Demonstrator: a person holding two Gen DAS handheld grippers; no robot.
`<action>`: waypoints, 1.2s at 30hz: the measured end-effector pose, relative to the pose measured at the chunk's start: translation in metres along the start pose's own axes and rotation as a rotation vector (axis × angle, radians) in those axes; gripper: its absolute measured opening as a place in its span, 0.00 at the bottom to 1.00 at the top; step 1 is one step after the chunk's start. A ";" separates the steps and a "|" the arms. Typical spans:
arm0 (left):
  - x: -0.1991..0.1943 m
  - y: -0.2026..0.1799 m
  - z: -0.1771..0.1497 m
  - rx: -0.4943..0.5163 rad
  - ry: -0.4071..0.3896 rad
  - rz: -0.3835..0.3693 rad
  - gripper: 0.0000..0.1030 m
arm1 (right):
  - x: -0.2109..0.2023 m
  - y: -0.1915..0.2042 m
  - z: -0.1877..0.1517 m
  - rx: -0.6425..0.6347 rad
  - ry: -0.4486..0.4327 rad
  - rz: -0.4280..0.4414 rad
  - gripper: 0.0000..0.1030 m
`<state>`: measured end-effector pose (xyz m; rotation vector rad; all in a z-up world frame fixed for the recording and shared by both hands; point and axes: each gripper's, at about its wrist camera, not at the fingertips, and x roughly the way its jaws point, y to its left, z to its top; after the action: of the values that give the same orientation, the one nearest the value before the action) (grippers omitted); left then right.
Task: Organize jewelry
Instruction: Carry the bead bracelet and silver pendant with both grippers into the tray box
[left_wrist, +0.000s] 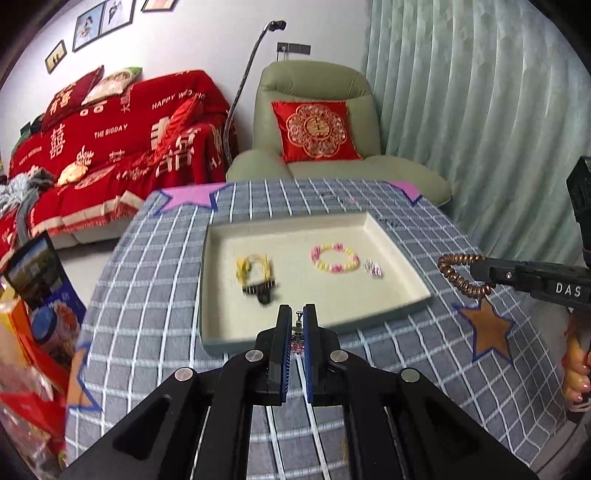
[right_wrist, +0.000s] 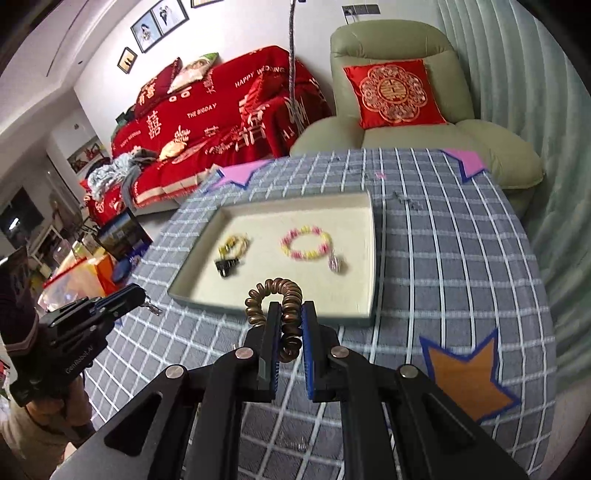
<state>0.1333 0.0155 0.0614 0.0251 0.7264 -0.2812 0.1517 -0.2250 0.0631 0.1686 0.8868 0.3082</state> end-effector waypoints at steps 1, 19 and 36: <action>0.002 0.000 0.005 0.004 -0.006 0.003 0.15 | 0.000 0.001 0.009 -0.003 -0.008 0.002 0.11; 0.102 0.001 0.036 -0.026 0.079 -0.003 0.15 | 0.098 -0.015 0.067 0.022 0.059 -0.027 0.11; 0.151 -0.021 0.024 0.066 0.163 0.047 0.15 | 0.181 -0.039 0.065 0.070 0.139 -0.067 0.11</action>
<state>0.2511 -0.0449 -0.0184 0.1288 0.8769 -0.2603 0.3171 -0.2029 -0.0402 0.1831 1.0392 0.2283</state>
